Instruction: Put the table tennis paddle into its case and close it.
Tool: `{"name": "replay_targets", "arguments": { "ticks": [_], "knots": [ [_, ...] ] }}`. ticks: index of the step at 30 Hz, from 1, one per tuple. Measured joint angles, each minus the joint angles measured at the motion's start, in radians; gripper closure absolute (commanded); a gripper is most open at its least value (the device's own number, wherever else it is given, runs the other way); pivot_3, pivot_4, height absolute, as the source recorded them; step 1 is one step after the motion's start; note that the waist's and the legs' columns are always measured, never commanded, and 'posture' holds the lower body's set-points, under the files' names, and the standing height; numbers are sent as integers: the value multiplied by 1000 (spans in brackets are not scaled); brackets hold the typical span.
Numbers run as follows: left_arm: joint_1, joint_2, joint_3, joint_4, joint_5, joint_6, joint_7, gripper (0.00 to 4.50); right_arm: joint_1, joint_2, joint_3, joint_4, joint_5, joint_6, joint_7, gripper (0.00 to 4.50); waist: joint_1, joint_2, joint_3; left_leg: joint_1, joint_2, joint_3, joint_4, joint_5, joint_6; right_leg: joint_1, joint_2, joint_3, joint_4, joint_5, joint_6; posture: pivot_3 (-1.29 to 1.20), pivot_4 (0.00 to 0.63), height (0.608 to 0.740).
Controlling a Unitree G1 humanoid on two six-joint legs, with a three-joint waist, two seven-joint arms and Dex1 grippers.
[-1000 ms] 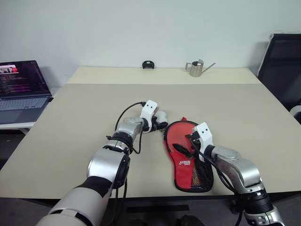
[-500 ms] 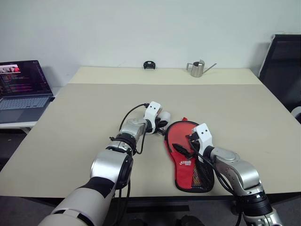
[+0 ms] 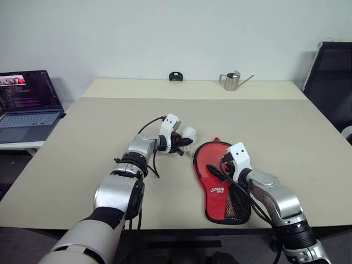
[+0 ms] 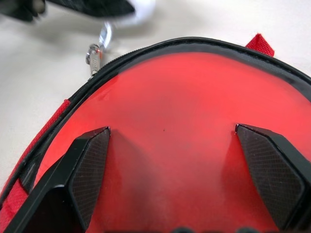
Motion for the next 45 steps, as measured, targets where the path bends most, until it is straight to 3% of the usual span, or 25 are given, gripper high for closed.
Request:
{"name": "replay_targets", "arguments": {
  "ticks": [9,18,25,32,45],
  "knots": [
    [90,25,-16,-243,-44,146,-86,4392,-15,25,7,35,-1,-8,11,0,-3,-1,-3,9,1,0,-1,0,0,7,0,1,0,0,0,0,150,740],
    [133,36,-68,-313,-37,168,-77,4392,-44,24,44,97,-59,-45,31,0,-6,-1,-3,22,2,0,-3,0,0,21,0,1,-3,0,0,0,150,740],
    [77,27,-113,-102,43,15,49,4392,-48,34,48,125,-71,-65,29,0,-5,-2,-5,29,3,-1,-4,0,0,29,0,0,-8,0,1,0,150,740],
    [-37,-71,-115,89,103,-132,255,4392,-46,70,48,130,-94,-70,7,0,-5,-3,-8,28,4,-2,-5,-1,0,30,0,-1,-13,0,1,0,150,740],
    [-95,-170,-95,172,143,-198,449,4392,4,74,48,73,-99,-69,-22,0,-2,-4,-12,28,3,-2,-11,-1,0,30,0,-1,-17,0,2,0,150,740]
  ]
}}
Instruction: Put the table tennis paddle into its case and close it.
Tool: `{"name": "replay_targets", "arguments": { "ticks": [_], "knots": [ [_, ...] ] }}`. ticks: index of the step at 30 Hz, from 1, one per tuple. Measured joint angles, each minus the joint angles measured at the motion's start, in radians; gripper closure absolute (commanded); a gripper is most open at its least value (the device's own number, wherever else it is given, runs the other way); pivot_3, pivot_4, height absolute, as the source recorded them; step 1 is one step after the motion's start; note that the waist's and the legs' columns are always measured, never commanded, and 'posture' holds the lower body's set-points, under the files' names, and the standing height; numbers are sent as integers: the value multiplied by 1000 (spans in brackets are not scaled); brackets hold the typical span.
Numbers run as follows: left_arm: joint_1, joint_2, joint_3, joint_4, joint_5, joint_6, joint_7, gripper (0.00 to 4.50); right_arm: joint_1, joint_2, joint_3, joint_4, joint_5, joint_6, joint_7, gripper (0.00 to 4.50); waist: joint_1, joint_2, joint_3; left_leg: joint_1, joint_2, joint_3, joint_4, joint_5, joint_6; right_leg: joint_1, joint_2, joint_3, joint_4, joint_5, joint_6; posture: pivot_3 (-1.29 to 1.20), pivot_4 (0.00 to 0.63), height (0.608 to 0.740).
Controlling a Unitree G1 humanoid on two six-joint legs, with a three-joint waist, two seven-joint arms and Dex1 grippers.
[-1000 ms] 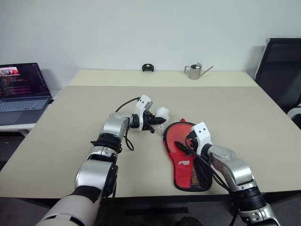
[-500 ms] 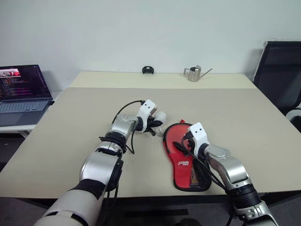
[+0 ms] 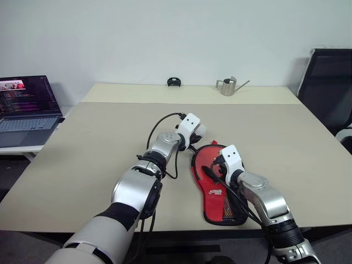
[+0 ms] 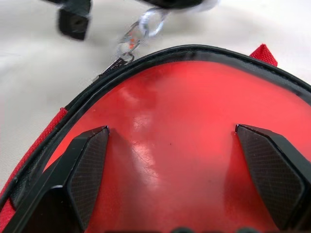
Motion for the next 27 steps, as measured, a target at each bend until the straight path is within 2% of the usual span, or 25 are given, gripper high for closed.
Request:
{"name": "replay_targets", "arguments": {
  "ticks": [14,27],
  "knots": [
    [-23,-68,5,33,92,-25,185,4393,113,12,2,-159,1,57,-67,0,3,1,-3,0,-1,0,-7,0,0,0,-2,-1,-6,-2,4,0,150,740],
    [-42,-124,-28,42,195,-47,238,4393,162,39,1,-244,1,115,-137,0,7,1,-3,-1,-2,-1,-8,0,-1,0,-3,-2,-8,-4,7,0,150,740]
  ]
}}
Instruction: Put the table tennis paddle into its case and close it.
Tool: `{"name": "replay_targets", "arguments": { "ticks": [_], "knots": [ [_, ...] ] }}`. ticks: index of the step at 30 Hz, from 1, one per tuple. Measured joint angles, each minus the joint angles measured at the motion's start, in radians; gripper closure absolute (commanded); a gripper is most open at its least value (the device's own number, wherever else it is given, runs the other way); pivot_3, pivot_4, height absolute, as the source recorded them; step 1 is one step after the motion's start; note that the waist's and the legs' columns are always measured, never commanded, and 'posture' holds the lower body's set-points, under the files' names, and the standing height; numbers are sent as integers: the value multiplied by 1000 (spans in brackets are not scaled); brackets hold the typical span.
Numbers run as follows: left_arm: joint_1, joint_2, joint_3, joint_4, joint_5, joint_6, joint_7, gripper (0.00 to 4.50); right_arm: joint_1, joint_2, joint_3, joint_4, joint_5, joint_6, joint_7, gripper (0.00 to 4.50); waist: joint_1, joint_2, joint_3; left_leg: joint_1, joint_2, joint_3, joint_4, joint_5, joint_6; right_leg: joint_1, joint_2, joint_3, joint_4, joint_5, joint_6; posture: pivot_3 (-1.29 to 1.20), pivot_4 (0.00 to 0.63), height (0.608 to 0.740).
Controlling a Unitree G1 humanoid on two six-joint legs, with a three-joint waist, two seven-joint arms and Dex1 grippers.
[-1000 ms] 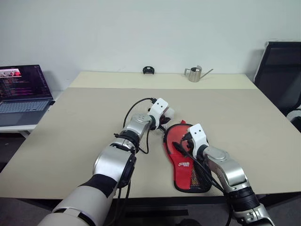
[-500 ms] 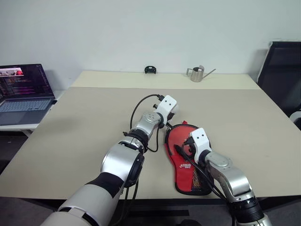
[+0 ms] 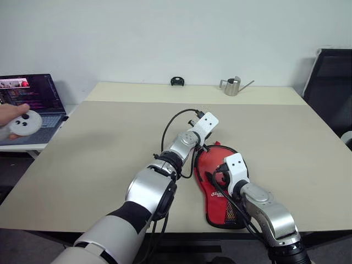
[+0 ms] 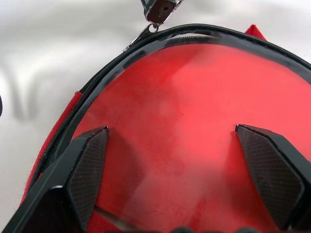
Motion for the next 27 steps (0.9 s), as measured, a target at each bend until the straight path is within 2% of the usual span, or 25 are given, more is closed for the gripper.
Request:
{"name": "replay_targets", "arguments": {
  "ticks": [17,23,27],
  "knots": [
    [-77,-25,-27,35,91,4,207,4393,116,70,21,-155,-9,68,-110,0,2,0,0,-2,0,-1,-2,-1,-1,0,0,-1,-7,0,1,0,150,740],
    [-79,-74,-35,36,113,0,205,4393,126,78,29,-167,-14,75,-127,0,3,0,0,-2,0,-1,-2,-1,-1,1,0,-2,-8,0,1,0,150,740],
    [-77,-94,-44,36,119,-3,143,4393,129,91,43,-169,-19,75,-139,0,-3,0,0,-2,0,-1,-2,-2,-1,0,0,-1,-8,0,1,0,150,740]
  ]
}}
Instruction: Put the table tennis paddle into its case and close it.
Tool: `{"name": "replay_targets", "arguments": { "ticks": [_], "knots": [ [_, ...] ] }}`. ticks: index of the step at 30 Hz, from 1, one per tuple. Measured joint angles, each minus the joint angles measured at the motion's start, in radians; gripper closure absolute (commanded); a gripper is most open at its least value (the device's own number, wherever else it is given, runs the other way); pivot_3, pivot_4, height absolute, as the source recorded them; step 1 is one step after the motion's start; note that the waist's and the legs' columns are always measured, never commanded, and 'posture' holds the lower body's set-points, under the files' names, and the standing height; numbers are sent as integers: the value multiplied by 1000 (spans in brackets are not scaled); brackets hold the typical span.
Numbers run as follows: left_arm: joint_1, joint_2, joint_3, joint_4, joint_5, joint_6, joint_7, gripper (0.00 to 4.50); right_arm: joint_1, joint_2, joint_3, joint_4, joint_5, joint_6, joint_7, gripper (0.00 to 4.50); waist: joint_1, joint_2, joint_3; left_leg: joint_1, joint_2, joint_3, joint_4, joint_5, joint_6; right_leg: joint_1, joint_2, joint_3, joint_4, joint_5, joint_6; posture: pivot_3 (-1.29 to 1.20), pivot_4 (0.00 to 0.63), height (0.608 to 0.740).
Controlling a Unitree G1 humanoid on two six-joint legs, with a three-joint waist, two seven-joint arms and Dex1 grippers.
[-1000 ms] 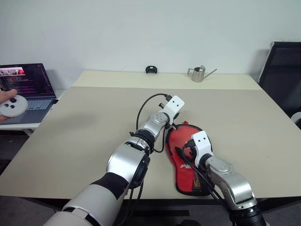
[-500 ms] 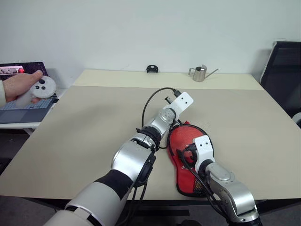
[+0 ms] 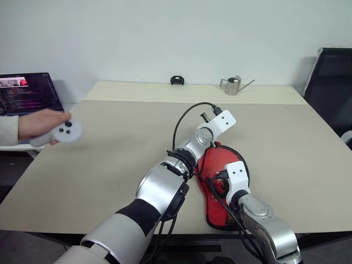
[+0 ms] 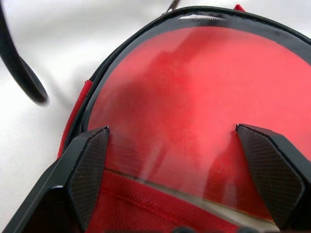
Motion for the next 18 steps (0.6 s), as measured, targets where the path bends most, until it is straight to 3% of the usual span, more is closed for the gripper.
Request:
{"name": "replay_targets", "arguments": {
  "ticks": [6,13,14,15,18],
  "knots": [
    [34,-5,-6,-8,-2,9,-81,4393,2,10,2,0,-8,0,-8,0,-1,0,0,0,0,0,0,0,0,0,0,0,0,0,0,0,150,740],
    [82,-5,-17,-10,-7,50,-206,1968,5,25,4,1,-21,0,-11,0,-1,0,-1,0,0,0,0,0,0,0,0,0,0,0,0,0,150,740],
    [82,-5,-18,-11,-6,50,-207,1968,5,26,4,1,-21,0,-11,0,-1,0,-1,0,0,0,0,0,0,0,0,0,0,0,0,0,150,740],
    [82,-5,-21,-15,-5,50,-219,1537,5,30,4,2,-21,0,-11,0,-1,0,-2,0,0,0,0,0,0,0,0,0,0,0,0,0,150,740],
    [83,-3,-20,-15,-6,44,-231,1517,-5,31,5,14,-22,0,-7,0,-2,0,-3,1,0,0,0,0,0,1,0,0,0,0,0,0,150,740]
  ]
}}
